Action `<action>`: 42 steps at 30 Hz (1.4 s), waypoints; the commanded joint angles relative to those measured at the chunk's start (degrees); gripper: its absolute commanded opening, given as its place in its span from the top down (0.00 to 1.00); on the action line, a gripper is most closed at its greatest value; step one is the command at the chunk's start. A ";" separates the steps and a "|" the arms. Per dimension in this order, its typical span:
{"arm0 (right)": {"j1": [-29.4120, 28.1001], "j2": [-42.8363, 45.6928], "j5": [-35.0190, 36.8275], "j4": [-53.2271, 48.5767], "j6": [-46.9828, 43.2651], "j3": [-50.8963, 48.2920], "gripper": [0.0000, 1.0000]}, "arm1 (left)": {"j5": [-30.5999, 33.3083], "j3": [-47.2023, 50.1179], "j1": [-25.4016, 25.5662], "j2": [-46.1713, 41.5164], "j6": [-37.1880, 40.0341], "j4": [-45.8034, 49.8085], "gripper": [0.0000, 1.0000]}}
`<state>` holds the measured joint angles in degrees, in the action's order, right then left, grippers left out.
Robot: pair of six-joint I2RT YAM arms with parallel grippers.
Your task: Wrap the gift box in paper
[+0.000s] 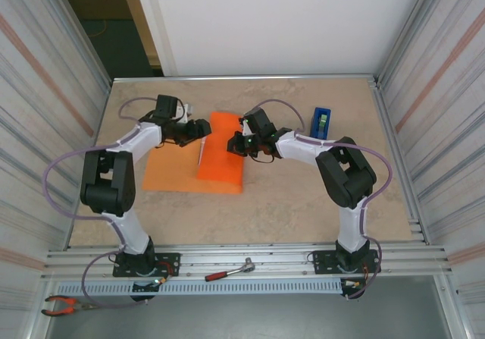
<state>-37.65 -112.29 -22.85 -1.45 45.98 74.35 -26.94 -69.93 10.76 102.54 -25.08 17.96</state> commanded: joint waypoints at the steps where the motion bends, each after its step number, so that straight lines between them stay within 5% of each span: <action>1: -0.34 -1.47 -0.83 0.20 0.25 -1.67 0.96 | -0.71 -3.10 1.02 2.14 1.89 2.53 0.28; 6: -0.33 -1.14 -0.93 0.49 0.17 -2.19 0.97 | 1.26 -4.88 2.41 4.75 2.84 5.60 0.29; 12: 0.20 1.01 -2.01 0.49 0.24 -1.52 0.94 | 3.49 -1.14 2.92 3.97 2.31 6.31 0.50; 15: 1.04 4.32 -1.95 0.58 0.11 -1.59 0.88 | 3.31 1.60 2.93 2.59 1.95 4.88 0.53; 24: 3.17 13.66 6.42 -7.24 -3.44 -3.85 0.14 | 1.93 7.07 3.27 -0.44 -0.55 1.59 0.60; 27: 4.00 15.73 8.30 -7.64 -3.14 -6.78 0.03 | 1.84 8.20 3.79 -1.28 -1.15 0.95 0.61; 31: 4.78 16.68 7.36 -6.28 -2.91 -9.85 0.04 | 1.81 9.00 4.70 -2.23 -1.69 0.42 0.68; 42: 3.87 10.67 -0.44 -3.30 -3.13 -6.27 0.50 | 1.80 9.33 5.94 -1.52 -1.93 -0.81 0.72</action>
<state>-33.19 -99.83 -21.04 -5.63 43.18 65.56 -25.65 -62.22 16.14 100.05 -26.85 13.54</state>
